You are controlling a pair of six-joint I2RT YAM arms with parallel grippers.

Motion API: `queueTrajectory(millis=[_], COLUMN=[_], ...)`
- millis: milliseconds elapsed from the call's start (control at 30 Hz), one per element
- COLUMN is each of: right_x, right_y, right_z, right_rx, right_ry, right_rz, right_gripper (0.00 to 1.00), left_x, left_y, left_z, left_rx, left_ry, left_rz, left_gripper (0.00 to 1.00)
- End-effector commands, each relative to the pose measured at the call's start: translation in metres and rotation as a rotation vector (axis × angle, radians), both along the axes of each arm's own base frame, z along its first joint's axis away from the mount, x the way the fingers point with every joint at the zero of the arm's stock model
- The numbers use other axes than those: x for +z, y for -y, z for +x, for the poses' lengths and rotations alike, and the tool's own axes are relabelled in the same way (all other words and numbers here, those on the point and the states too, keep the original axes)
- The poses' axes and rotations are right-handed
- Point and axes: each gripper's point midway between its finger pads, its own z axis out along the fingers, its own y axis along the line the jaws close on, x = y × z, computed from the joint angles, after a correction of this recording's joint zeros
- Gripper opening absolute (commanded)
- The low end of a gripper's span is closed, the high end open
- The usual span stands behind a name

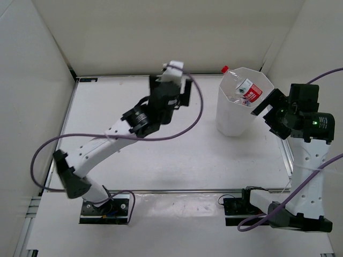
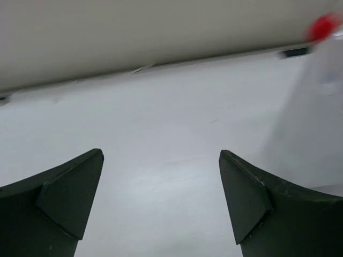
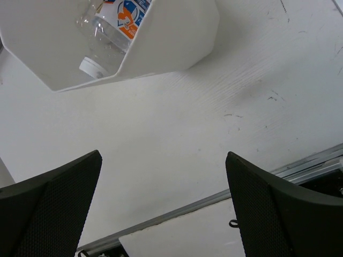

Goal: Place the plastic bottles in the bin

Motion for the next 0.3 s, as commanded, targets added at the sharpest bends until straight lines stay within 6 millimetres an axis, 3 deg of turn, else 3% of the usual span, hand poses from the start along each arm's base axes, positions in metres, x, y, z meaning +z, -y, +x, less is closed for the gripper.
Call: queueTrajectory(millis=[0, 100, 133, 167, 200, 267], right_x=[0.01, 0.013, 0.011, 0.005, 0.002, -0.007], right_y=[0.009, 0.018, 0.02, 0.02, 0.022, 0.021], right_z=[0.005, 0.005, 0.002, 0.002, -0.002, -0.005], right_rx=[0.002, -0.025, -0.026, -0.025, -0.033, -0.045], right_ry=[0.067, 0.082, 0.079, 0.062, 0.05, 0.03], right_rz=[-0.061, -0.105, -0.119, -0.118, -0.126, -0.112], right_gripper=[1.0, 1.0, 1.0, 1.0, 1.0, 1.0], left_x=[-0.023, -0.045, -0.049, -0.068, -0.064, -0.075], left_y=[-0.114, -0.189, -0.205, -0.224, -0.243, -0.265], left_z=[-0.02, -0.043, -0.05, -0.059, -0.071, -0.081], left_rx=[0.374, 0.608, 0.652, 0.708, 0.735, 0.772], left_ry=[0.013, 0.028, 0.034, 0.03, 0.048, 0.05], left_rz=[0.155, 0.173, 0.168, 0.208, 0.149, 0.109], left_gripper=[1.0, 1.0, 1.0, 1.0, 1.0, 1.0])
